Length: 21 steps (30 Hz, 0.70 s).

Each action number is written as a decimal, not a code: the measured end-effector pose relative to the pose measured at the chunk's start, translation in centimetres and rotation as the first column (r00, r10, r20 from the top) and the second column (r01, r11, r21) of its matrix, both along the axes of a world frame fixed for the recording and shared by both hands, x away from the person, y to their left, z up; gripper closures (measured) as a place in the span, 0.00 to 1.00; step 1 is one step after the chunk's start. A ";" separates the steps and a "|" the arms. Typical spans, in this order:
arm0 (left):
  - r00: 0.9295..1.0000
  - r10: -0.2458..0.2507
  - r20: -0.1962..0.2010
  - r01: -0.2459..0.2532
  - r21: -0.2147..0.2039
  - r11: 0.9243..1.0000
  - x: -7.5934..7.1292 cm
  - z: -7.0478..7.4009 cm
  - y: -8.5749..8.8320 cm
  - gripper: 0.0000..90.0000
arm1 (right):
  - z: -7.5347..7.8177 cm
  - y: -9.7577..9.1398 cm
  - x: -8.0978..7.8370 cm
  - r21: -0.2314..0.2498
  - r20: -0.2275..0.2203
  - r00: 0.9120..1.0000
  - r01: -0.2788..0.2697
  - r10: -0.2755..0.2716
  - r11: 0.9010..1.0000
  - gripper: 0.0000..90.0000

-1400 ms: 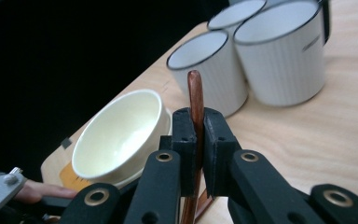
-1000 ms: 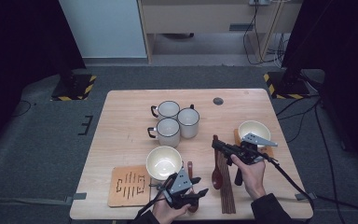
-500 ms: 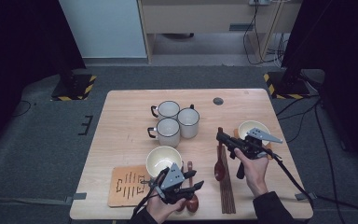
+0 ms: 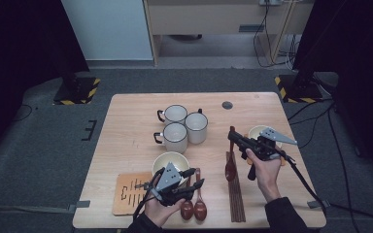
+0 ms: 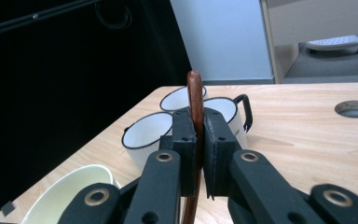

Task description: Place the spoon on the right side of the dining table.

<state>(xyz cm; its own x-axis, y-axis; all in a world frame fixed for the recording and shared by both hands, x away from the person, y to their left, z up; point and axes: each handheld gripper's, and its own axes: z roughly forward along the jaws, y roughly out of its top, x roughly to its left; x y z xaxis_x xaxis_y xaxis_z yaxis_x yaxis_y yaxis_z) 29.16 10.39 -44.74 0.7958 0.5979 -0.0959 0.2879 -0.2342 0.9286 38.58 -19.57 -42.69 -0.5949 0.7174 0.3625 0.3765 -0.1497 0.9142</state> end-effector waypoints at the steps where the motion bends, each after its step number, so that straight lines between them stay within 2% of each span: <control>1: 1.000 0.004 -0.002 -0.004 0.003 1.000 0.1 0.1 0.1 0.57 | 0.1 0.0 0.0 0.002 0.001 1.000 0.004 -0.004 1.000 0.94; 13: 0.998 0.064 -0.004 -0.064 0.000 0.998 1.1 0.4 2.0 0.55 | 0.7 -0.1 0.8 0.005 0.020 0.999 0.027 -0.027 1.000 0.94; 21: 0.993 0.120 0.000 -0.120 -0.007 0.993 1.8 0.7 3.8 0.54 | 0.9 -0.3 1.1 0.009 0.026 0.999 0.041 -0.042 0.999 0.94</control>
